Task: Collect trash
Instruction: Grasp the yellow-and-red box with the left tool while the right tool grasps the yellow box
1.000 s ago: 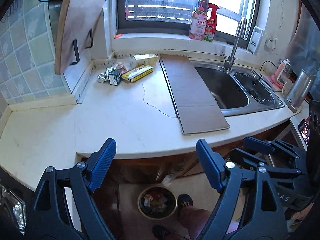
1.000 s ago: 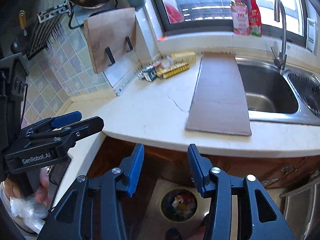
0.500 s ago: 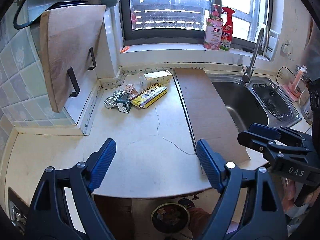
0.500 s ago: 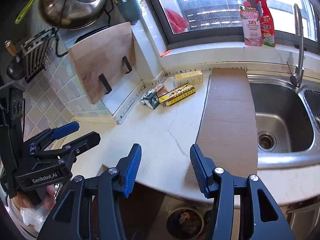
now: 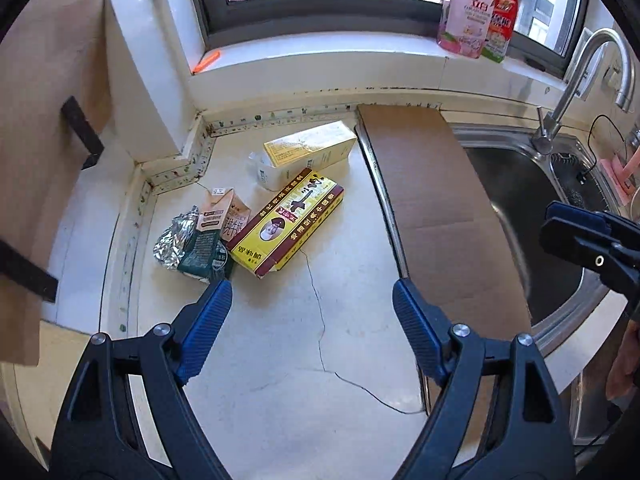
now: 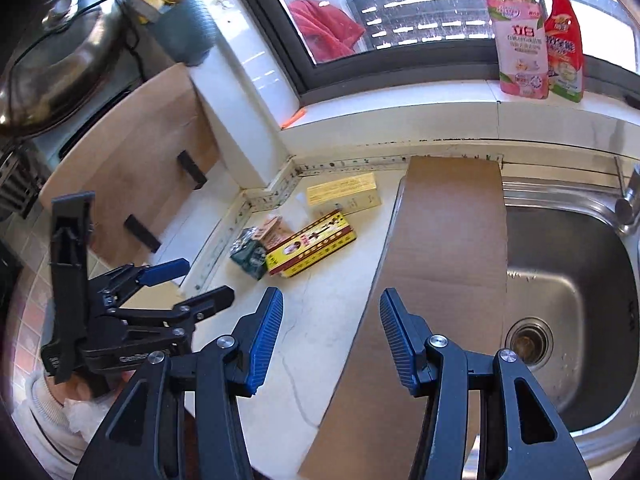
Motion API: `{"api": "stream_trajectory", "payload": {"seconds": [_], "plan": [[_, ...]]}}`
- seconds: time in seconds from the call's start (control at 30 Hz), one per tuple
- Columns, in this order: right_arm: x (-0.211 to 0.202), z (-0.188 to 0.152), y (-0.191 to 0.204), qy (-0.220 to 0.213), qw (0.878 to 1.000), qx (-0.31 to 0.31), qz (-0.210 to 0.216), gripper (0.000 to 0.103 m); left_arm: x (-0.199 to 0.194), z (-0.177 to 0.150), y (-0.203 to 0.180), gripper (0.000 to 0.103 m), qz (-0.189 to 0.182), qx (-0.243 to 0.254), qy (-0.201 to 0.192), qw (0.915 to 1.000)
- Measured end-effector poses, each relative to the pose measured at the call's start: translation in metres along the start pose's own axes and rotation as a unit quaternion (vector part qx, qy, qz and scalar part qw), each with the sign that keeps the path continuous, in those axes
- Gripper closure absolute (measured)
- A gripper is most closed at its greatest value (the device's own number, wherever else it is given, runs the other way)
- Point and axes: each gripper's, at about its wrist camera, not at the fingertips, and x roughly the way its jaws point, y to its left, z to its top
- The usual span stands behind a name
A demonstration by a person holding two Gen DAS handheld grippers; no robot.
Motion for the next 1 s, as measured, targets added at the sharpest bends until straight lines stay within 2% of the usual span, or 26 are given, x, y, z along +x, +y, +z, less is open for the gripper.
{"api": "stream_trajectory", "payload": {"seconds": [0.17,0.27,0.47,0.67,0.77,1.0], "plan": [[0.057,0.029,-0.028,0.03,0.999,0.012,0.009,0.052,0.064,0.03,0.008,0.024,-0.007,-0.001,0.027,0.9996],[0.087,0.041,-0.041,0.044,0.999,0.012,0.016,0.052,0.1,0.045,0.018,0.03,-0.023,-0.009,0.05,0.9985],[0.136,0.054,-0.056,0.063,0.997,0.019,0.03,0.052,0.146,0.056,0.024,0.031,-0.042,-0.007,0.079,0.996],[0.162,0.056,-0.055,0.076,0.996,0.004,0.041,0.052,0.172,0.06,0.032,0.031,-0.049,-0.002,0.101,0.9937],[0.171,0.055,-0.053,0.082,0.996,-0.003,0.044,0.052,0.178,0.066,0.035,0.031,-0.046,-0.002,0.093,0.9946],[0.183,0.056,-0.053,0.089,0.995,-0.007,0.044,0.052,0.187,0.065,0.038,0.03,-0.06,-0.011,0.104,0.9927]]}}
